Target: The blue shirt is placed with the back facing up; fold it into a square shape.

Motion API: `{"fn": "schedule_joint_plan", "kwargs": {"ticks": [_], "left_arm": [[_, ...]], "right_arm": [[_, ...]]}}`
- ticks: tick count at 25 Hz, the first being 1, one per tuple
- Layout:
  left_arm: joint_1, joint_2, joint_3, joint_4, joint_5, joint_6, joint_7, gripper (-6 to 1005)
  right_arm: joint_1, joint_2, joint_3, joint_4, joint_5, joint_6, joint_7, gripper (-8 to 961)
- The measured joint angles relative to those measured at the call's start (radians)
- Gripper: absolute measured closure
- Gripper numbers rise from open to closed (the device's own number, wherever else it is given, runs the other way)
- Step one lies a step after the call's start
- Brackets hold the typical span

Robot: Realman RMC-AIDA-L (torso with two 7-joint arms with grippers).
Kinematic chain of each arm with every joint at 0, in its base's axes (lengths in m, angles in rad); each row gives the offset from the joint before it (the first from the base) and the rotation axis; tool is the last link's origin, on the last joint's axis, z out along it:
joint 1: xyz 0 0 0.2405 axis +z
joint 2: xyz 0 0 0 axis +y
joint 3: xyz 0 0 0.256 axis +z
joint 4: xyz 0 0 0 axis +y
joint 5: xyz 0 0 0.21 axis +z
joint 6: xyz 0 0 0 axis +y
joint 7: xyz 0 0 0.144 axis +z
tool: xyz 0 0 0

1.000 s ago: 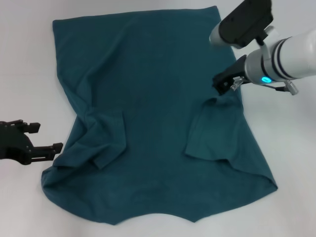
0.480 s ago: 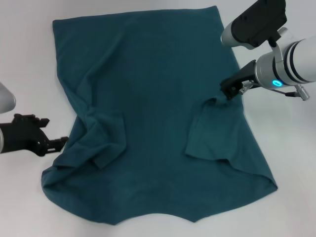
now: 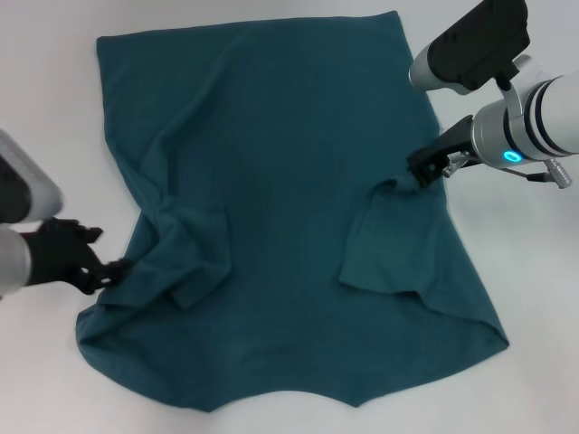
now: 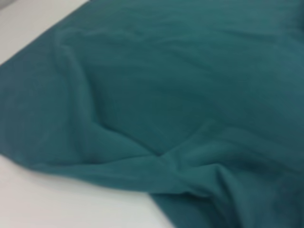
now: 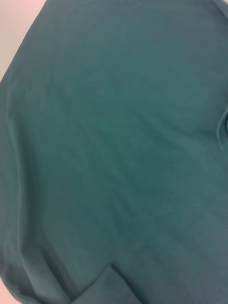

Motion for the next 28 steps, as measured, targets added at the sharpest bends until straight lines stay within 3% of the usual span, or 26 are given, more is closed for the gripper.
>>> {"fn": "schedule_joint_plan", "kwargs": {"ticks": [8,14,18,22,28], "left_arm": [[0.000,-0.001,0.084,-0.007,-0.007,0.030,-0.009,420],[0.005,-0.001,0.090,0.002,-0.041,0.083,-0.016,419],[0.029,-0.001,0.023,0.063,-0.140,0.164,-0.013,417],[0.077,0.000,-0.102,0.118,-0.240,0.252,-0.022,416],[0.100,0.004,-0.230,0.031,-0.260,0.273,-0.016,413]], "right_arm": [[-0.013,-0.002,0.000,-0.039,0.000,-0.024,0.000,954],[-0.020,-0.001,0.000,-0.046,0.000,-0.024,-0.001,953],[-0.025,-0.001,0.000,-0.048,0.000,-0.023,-0.003,953],[-0.032,-0.001,0.000,-0.050,0.000,-0.023,-0.003,953],[-0.040,-0.001,0.000,-0.050,0.000,-0.019,-0.007,953]]}}
